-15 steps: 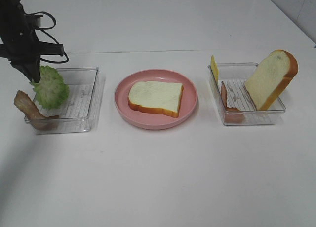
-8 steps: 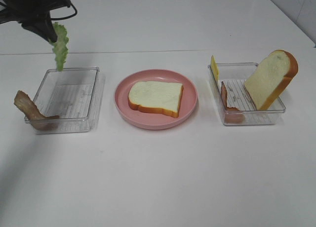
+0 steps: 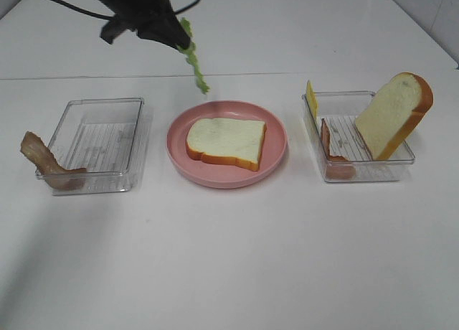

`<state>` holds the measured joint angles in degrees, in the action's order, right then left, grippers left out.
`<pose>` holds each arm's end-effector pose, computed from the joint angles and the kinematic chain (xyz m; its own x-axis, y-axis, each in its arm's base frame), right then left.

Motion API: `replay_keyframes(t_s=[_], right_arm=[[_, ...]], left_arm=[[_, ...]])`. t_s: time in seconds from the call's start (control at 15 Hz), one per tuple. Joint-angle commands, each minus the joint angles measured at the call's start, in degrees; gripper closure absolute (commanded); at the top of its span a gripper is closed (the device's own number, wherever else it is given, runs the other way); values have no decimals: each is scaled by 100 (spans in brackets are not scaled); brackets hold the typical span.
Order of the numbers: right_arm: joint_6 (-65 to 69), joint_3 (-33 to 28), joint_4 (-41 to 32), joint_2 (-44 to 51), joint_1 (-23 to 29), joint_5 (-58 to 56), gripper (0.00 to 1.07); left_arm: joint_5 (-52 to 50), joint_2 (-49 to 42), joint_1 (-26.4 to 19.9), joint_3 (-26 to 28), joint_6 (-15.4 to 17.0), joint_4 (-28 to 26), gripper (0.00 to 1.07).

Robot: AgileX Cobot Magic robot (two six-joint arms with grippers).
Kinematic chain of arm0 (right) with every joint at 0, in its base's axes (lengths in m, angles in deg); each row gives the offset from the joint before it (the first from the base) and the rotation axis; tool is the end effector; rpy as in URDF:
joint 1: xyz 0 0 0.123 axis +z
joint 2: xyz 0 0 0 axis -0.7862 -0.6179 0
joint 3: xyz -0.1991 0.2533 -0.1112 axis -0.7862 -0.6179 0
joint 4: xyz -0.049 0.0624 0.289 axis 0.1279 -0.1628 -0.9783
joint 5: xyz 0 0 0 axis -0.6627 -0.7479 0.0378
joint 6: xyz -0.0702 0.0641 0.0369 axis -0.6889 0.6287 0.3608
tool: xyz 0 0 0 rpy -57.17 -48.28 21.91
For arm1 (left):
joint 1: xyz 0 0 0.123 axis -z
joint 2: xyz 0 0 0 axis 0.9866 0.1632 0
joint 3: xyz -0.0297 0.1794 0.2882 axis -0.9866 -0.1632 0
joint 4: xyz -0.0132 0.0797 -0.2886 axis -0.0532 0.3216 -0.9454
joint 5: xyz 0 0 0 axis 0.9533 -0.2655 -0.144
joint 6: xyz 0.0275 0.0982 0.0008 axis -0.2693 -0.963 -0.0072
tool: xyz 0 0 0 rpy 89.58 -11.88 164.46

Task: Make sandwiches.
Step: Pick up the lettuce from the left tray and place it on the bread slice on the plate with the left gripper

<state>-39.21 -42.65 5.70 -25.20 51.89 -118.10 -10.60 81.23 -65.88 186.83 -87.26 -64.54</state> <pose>-0.0104 0.0075 0.2960 -0.4482 -0.0414 -0.8930 -0.0849 0.9964 -0.0036 0.5653 -0.2067 0.2727 -0.9481 -0.0334 -0.3163 0.1779 0.7687 -0.6144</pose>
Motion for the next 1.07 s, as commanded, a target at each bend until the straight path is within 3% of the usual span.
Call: replay_keyframes(t_s=[0.07,0.4,0.67,0.93,1.07], right_arm=[[-69,-6,-23,74,-40,52,30],[-69,-6,-23,74,-40,52,30],[-69,-6,-23,74,-40,52,30],[-69,-6,-23,74,-40,52,30],[-69,-6,-23,74,-40,52,30]], left_arm=[[-355,309,544,40,-17,-109,107],[-1289,739,1283,40,-29,-166,107],[-1094,945,1209,40,-17,34,107],[-676,957,1066,40,40,888,107],[-556,951,980,40,269,1152,107]])
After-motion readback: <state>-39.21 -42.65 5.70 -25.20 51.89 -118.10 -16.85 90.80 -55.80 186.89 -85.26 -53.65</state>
